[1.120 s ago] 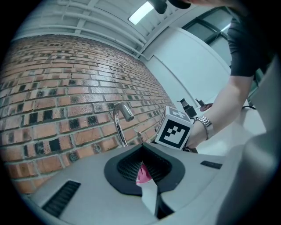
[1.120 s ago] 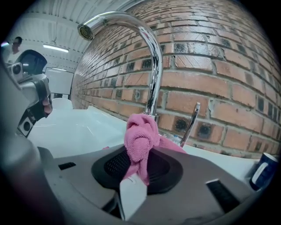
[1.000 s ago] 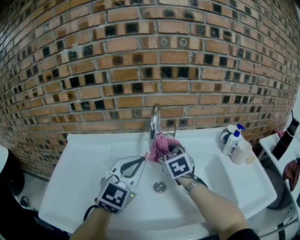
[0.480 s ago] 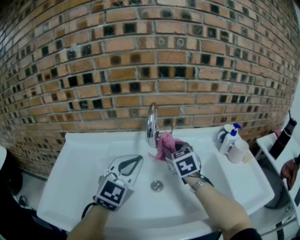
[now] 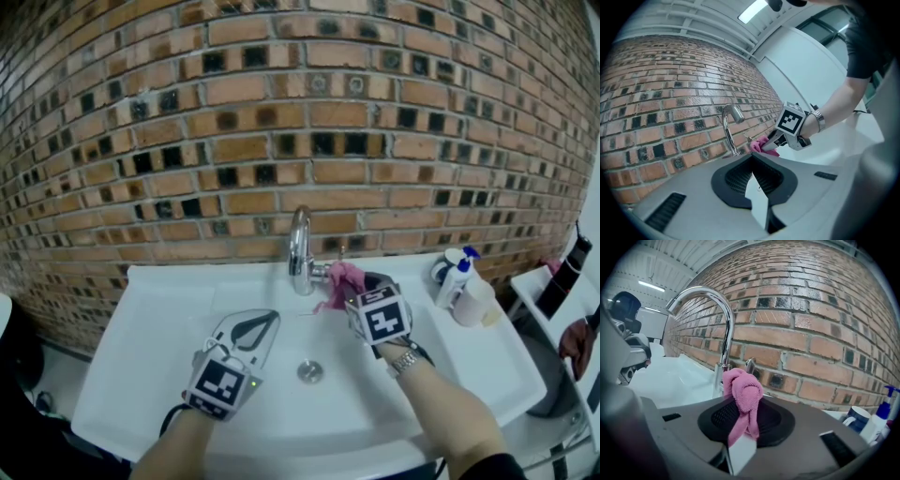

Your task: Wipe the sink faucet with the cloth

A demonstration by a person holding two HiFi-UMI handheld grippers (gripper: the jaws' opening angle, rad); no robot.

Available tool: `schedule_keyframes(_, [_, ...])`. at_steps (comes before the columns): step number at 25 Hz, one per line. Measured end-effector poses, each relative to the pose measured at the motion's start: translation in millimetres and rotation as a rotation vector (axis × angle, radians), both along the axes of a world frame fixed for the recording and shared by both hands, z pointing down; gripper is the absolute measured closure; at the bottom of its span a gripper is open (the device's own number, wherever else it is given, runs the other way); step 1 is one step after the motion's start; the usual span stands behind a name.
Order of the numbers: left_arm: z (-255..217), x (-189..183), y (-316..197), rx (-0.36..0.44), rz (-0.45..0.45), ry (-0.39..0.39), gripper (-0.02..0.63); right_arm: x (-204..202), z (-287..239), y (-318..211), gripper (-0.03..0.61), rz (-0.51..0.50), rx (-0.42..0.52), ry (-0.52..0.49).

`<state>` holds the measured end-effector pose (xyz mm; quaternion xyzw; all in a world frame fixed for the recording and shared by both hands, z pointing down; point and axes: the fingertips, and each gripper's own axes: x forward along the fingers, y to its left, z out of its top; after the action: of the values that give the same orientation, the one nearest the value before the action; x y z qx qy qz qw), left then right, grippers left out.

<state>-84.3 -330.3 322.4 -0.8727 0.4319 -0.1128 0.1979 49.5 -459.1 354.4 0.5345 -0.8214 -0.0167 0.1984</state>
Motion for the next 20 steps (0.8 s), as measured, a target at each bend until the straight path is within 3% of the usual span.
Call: schedule_keyframes(20, [1, -6, -4, -0.011, -0.024, 0.007, 0.606, 10, -24, -30, 0.489, 0.039, 0.076, -0.048])
